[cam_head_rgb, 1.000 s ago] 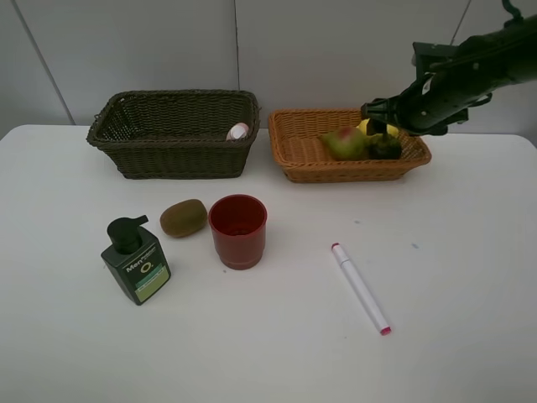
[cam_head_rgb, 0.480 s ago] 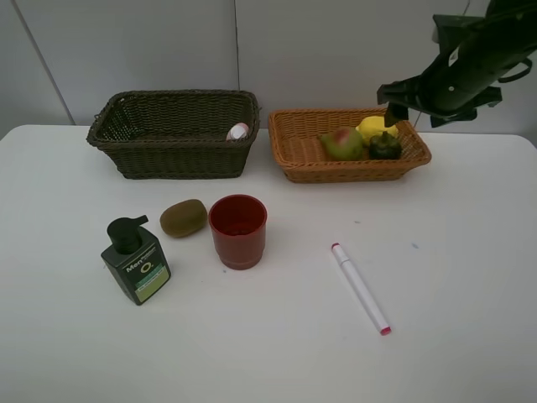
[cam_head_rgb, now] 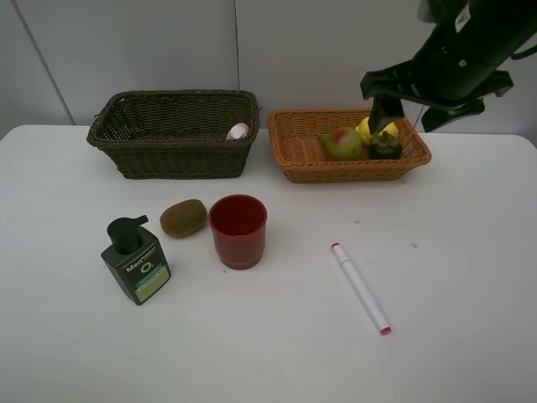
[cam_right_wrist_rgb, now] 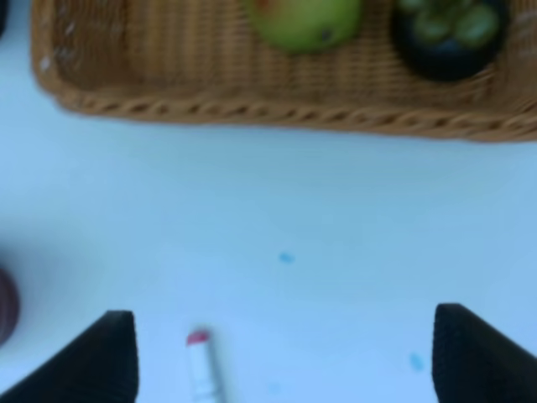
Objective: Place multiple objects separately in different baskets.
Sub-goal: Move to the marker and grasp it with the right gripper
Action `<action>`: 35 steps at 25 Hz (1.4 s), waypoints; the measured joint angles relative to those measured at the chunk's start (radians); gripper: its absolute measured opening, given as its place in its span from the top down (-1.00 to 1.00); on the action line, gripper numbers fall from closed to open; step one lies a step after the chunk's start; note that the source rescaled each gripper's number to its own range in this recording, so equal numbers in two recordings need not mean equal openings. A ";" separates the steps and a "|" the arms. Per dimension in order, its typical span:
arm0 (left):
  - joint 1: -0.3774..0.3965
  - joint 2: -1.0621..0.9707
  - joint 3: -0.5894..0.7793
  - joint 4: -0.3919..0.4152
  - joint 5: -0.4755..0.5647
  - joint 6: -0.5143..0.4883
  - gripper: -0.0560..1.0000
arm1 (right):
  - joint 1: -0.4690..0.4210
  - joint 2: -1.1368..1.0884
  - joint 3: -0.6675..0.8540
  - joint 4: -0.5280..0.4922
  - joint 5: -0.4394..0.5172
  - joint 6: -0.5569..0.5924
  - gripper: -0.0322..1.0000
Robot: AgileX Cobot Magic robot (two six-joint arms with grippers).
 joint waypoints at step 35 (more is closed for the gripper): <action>0.000 0.000 0.000 0.000 0.000 0.000 -1.00 | 0.262 0.051 0.617 0.136 -0.456 0.007 -0.71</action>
